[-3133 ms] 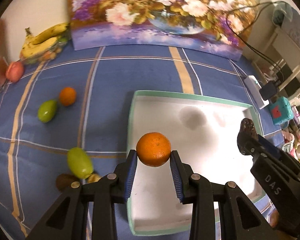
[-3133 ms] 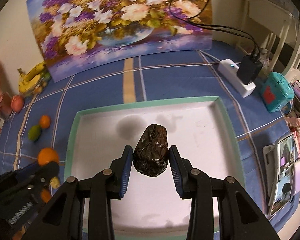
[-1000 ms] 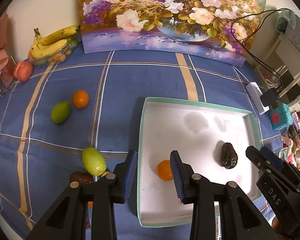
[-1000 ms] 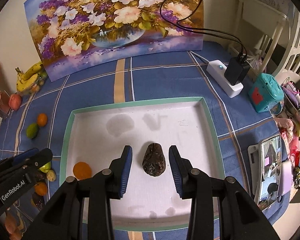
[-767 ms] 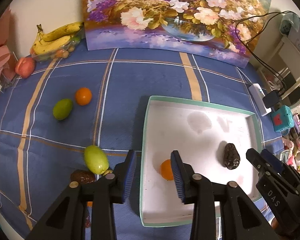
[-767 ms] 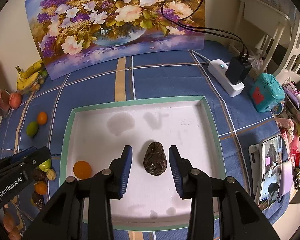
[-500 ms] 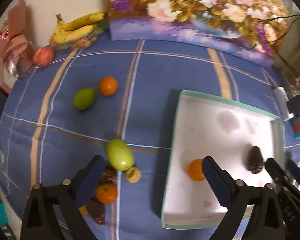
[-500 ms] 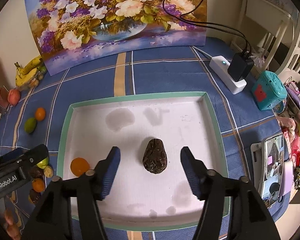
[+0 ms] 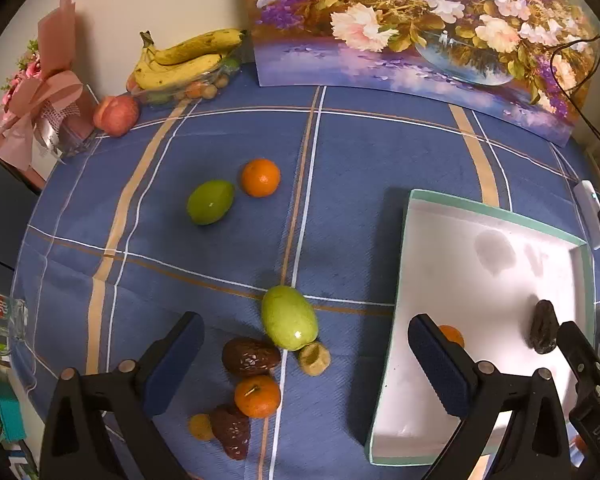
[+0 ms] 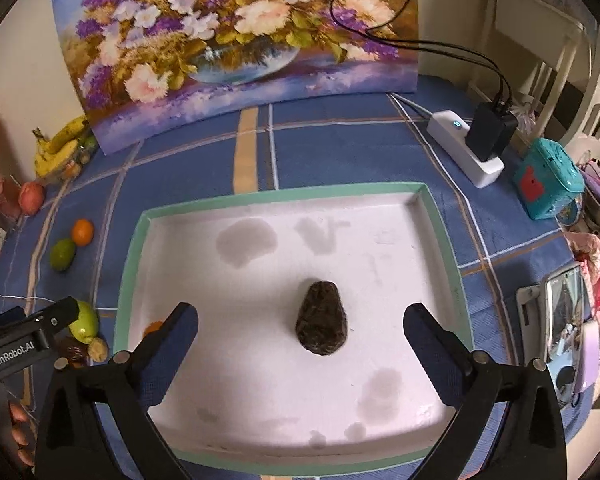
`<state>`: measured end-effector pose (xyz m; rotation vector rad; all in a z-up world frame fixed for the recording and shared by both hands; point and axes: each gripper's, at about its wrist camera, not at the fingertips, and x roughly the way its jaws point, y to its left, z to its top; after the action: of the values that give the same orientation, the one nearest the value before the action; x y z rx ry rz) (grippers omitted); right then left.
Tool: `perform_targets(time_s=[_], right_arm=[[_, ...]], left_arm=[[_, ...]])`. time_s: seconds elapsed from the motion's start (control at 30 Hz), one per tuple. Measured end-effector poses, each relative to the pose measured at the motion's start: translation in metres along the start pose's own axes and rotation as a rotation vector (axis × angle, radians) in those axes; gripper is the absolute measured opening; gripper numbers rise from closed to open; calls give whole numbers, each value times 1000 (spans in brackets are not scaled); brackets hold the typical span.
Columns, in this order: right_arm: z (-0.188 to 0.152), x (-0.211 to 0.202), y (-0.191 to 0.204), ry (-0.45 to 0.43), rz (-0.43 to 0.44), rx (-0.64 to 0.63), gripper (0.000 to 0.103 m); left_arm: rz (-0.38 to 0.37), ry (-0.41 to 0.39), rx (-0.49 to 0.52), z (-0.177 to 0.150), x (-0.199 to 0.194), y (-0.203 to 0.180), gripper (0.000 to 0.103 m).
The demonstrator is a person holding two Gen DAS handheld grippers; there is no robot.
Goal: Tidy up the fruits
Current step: 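Move both grippers back toward the fruit cluster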
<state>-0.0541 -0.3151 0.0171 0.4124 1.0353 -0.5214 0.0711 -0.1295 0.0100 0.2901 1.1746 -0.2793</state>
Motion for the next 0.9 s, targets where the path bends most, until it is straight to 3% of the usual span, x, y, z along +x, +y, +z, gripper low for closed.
perform_targets(time_s=[0.57, 0.73, 0.9], right_arm=[[-20, -2, 21, 42, 4, -21, 102], [-29, -4, 39, 56, -10, -57, 102], [-38, -11, 64, 51, 11, -107, 102]], left_arm=[[-57, -23, -60, -11, -16, 39, 103], [-86, -38, -108, -21, -21, 67, 103], [-68, -42, -178, -34, -21, 102, 103]])
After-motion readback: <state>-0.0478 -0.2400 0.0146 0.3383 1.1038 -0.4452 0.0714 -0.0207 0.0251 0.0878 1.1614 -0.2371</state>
